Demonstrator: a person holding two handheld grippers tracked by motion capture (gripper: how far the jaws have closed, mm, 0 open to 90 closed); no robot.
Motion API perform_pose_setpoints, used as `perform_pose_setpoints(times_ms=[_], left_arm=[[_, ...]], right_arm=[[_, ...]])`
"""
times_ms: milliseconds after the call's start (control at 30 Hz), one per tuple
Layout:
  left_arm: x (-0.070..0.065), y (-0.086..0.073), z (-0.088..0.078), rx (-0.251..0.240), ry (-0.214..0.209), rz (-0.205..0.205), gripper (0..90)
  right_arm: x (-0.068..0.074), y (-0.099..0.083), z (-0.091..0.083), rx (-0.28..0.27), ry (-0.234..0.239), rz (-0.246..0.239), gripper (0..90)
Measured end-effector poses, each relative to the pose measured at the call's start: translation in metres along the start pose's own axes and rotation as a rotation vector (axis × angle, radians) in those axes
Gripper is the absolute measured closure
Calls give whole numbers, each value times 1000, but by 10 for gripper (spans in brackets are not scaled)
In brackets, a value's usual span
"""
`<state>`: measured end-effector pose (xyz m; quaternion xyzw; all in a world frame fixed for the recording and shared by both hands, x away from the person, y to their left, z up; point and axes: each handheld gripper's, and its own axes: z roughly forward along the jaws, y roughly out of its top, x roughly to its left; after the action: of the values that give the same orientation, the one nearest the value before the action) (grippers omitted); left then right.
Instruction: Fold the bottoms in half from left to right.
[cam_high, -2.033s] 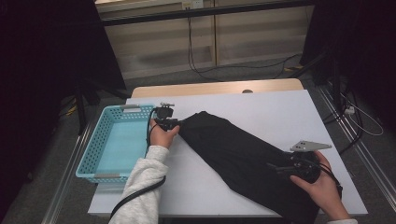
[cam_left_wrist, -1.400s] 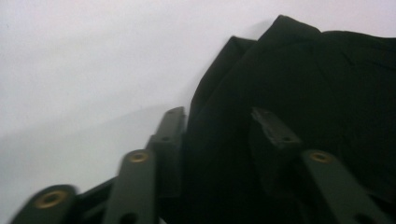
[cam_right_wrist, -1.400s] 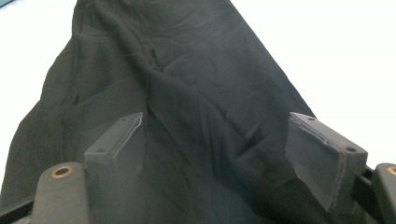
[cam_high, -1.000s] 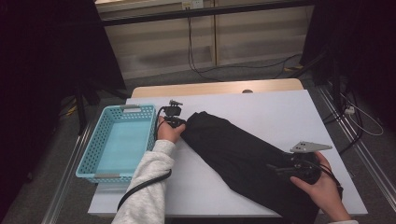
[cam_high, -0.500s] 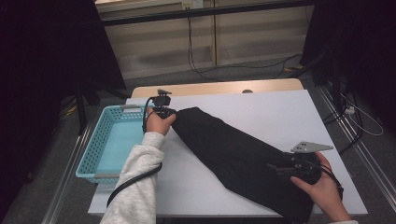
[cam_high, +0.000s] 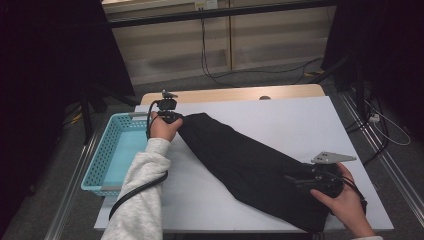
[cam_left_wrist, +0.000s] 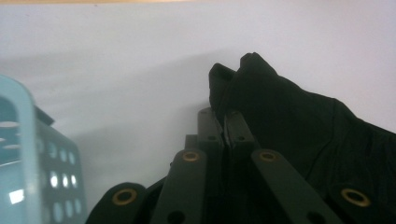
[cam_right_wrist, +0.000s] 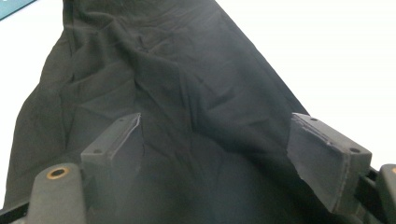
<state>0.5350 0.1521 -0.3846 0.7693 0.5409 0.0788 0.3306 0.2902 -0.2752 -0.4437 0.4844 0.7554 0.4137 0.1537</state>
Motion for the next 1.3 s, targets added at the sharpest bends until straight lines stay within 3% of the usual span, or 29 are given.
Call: perform_pose_setpoints(times_ms=[333,500,700,967,1067,1300], left_arm=[[11,9,-17,-25,27,-7,873],[9,9,-21,-34,13,-11,873],[-8,6,-19,-26,-26,20,873],[-35,-7,-16,-36,-110,80,872],[-51,-18,-12,-36,-141,122,873],[-72,-41,-4,-52,-199,172,872]], right_arm=[[-1,1,-2,-10,-5,-5,187],[0,1,-1,-6,-5,-12,184],[0,1,-1,0,-3,-11,182],[1,1,-1,-3,-3,-16,182],[2,0,0,1,-1,-12,180],[4,0,1,10,3,-17,179]])
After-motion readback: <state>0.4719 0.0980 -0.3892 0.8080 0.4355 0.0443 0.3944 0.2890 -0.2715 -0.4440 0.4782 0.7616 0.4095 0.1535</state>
